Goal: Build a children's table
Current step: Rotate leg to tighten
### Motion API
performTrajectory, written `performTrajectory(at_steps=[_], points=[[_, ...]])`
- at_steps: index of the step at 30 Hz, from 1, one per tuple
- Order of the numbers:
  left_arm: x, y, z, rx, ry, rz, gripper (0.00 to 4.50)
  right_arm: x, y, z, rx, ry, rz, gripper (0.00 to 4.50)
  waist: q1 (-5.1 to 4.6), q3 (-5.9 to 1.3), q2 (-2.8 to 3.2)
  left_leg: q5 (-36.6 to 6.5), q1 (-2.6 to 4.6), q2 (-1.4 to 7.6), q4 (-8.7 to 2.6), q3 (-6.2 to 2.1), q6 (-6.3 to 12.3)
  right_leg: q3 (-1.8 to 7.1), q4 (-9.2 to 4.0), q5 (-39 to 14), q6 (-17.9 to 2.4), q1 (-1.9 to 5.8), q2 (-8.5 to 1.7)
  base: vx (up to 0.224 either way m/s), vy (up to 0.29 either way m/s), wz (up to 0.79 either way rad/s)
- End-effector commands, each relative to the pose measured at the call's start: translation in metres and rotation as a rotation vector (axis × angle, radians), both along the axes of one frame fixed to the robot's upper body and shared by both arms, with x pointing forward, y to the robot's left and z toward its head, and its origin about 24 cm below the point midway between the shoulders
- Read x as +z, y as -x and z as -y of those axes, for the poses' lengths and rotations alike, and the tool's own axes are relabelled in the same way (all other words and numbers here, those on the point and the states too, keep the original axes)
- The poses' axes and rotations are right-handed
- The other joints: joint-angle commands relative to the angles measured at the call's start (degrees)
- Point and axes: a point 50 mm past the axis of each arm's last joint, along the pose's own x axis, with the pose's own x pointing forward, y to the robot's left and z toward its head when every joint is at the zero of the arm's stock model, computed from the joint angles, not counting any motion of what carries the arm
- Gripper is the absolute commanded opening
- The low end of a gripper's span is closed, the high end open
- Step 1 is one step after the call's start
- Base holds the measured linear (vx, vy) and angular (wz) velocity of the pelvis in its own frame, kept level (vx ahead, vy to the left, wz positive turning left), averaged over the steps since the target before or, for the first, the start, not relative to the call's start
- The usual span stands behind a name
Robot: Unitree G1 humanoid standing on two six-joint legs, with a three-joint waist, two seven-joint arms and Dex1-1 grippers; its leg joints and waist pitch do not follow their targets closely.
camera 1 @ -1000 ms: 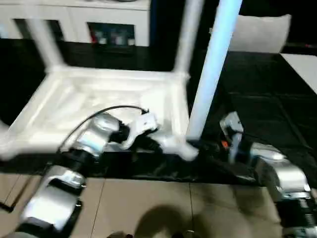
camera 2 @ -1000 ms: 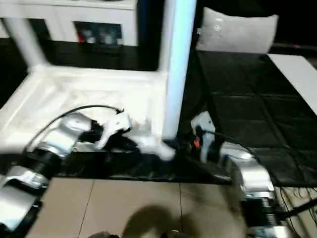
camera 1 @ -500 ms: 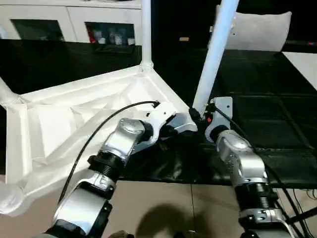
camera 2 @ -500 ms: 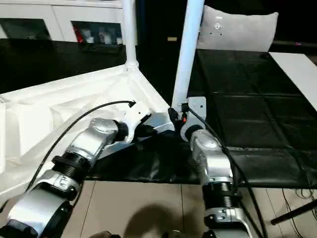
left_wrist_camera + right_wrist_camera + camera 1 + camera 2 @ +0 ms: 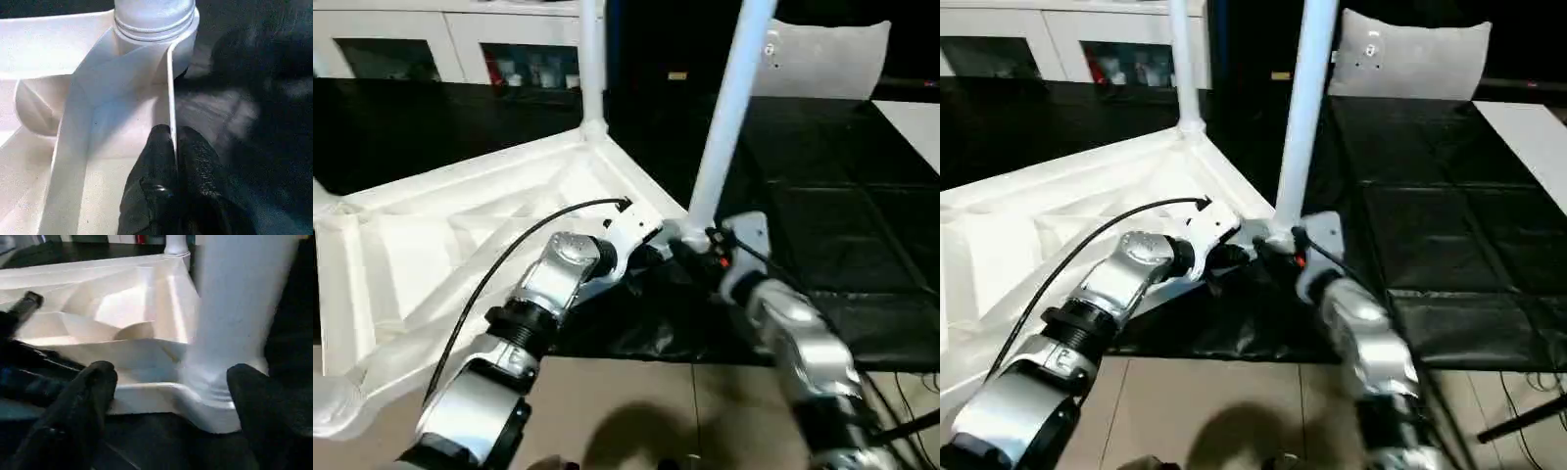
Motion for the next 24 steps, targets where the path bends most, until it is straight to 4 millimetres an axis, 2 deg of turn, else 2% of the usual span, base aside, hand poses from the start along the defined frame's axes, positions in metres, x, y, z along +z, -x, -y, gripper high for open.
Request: performTrajectory(at_steps=[1, 2, 5, 8, 9, 10, 11, 13, 18, 23, 24], points=[[0.012, 0.001, -0.003, -0.126, -0.007, 0.064, 0.00, 0.013, 0.006, 0.020, 0.093, 0.023, 0.056, 4.24, 0.35, -4.50, -0.17, -6.26, 0.66, 4.87, -3.80, -3.04, 5.78, 4.38, -5.15, -11.70, -10.70, 3.67, -6.69, 0.000, 0.000, 0.00], [0.012, 0.001, -0.003, -0.126, -0.007, 0.064, 0.00, 0.013, 0.006, 0.020, 0.093, 0.023, 0.056, 4.39, 0.45, -4.45, -0.29, -6.76, 0.56, 4.82, -3.75, -3.02, 5.89, 4.45, -5.30, -12.69, -10.13, 3.83, -6.81, 0.000, 0.000, 0.00], [0.007, 0.005, -0.017, -0.230, -0.056, 0.047, 0.00, 0.021, 0.013, 0.046, 0.218, 0.086, 0.049, 4.45, 0.63, -4.49, -0.23, -7.11, 0.65, 4.68, -3.72, -3.08, 6.12, 4.24, -5.46, -13.85, -9.79, 3.81, -6.67, 0.000, 0.000, 0.00], [0.006, 0.008, -0.022, -0.287, -0.072, 0.035, 0.00, 0.024, 0.017, 0.053, 0.287, 0.111, 0.039, 4.45, 0.85, -4.46, -0.22, -7.02, 0.70, 4.84, -3.75, -3.06, 6.08, 4.22, -5.39, -14.03, -9.84, 3.67, -6.68, 0.000, 0.000, 0.00], [0.005, 0.012, -0.028, -0.374, -0.101, 0.027, 0.00, 0.028, 0.021, 0.056, 0.389, 0.139, 0.033, 4.45, 0.91, -4.49, -0.34, -6.93, 0.60, 4.78, -3.70, -3.08, 6.25, 4.17, -5.37, -14.08, -9.82, 3.71, -6.70, 0.000, 0.000, 0.00], [0.005, 0.012, -0.028, -0.377, -0.102, 0.027, 0.00, 0.028, 0.022, 0.056, 0.392, 0.140, 0.032, 4.45, 1.10, -4.51, -0.35, -6.86, 0.62, 4.94, -3.72, -3.11, 6.60, 4.24, -5.32, -13.97, -9.63, 3.75, -6.75, 0.000, 0.000, 0.00], [0.005, 0.015, -0.034, -0.452, -0.144, 0.022, 0.00, 0.030, 0.026, 0.057, 0.495, 0.167, 0.020, 4.45, 1.25, -4.55, -0.35, -6.45, 0.73, 5.06, -3.74, -3.06, 6.63, 4.22, -5.13, -13.28, -9.94, 3.56, -6.67, 0.000, 0.000, 0.00], [0.004, 0.016, -0.038, -0.505, -0.178, 0.021, 0.00, 0.030, 0.029, 0.057, 0.573, 0.190, 0.006, 4.45, 1.74, -4.44, -0.37, -6.75, 0.69, 5.17, -3.76, -3.01, 6.94, 4.20, -5.11, -13.32, -9.86, 3.54, -6.73, 0.000, 0.000, 0.00], [0.006, 0.025, -0.042, -0.675, -0.195, -0.023, 0.00, 0.030, 0.029, 0.055, 0.726, 0.184, -0.033, 4.45, 2.65, -4.54, -0.35, -6.90, 0.94, 5.49, -3.85, -2.92, 5.97, 4.13, -4.88, -13.49, -10.72, 3.33, -6.87, 0.000, 0.000, 0.00], [0.009, 0.031, -0.040, -0.808, -0.214, -0.041, 0.00, 0.029, 0.028, 0.048, 0.834, 0.167, -0.054, 3.91, 3.60, -4.62, -0.35, -6.40, 1.02, 5.71, -3.93, -2.89, 5.32, 4.25, -4.48, -12.24, -11.42, 3.29, -7.08, 0.000, 0.000, 0.00], [0.010, 0.031, -0.040, -0.829, -0.223, -0.040, 0.00, 0.029, 0.028, 0.046, 0.855, 0.164, -0.057, 3.91, 3.75, -4.66, -0.39, -6.36, 1.07, 5.75, -3.92, -2.91, 5.28, 4.26, -4.46, -12.11, -11.45, 3.27, -7.15, 0.000, 0.000, 0.00]])
